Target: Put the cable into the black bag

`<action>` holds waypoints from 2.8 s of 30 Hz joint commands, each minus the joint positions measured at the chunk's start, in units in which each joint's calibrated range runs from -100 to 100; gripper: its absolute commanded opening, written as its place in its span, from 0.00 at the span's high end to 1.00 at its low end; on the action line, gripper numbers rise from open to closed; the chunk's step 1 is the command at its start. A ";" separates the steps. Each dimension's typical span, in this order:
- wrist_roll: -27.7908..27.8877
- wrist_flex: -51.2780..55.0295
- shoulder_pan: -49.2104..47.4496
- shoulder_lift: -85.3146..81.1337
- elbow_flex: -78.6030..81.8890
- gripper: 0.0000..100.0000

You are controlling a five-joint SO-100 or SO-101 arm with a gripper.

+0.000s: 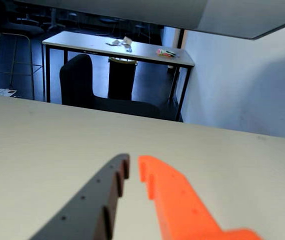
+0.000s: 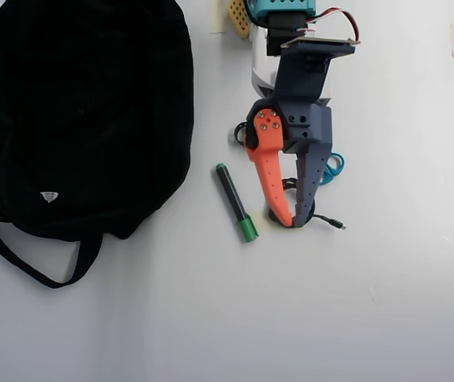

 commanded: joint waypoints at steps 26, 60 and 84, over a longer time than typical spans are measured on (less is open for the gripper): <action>-3.94 -0.11 0.12 -1.29 1.98 0.98; -4.88 70.00 -0.92 -1.78 -9.07 0.98; -4.93 72.76 -1.75 -1.78 -9.34 0.97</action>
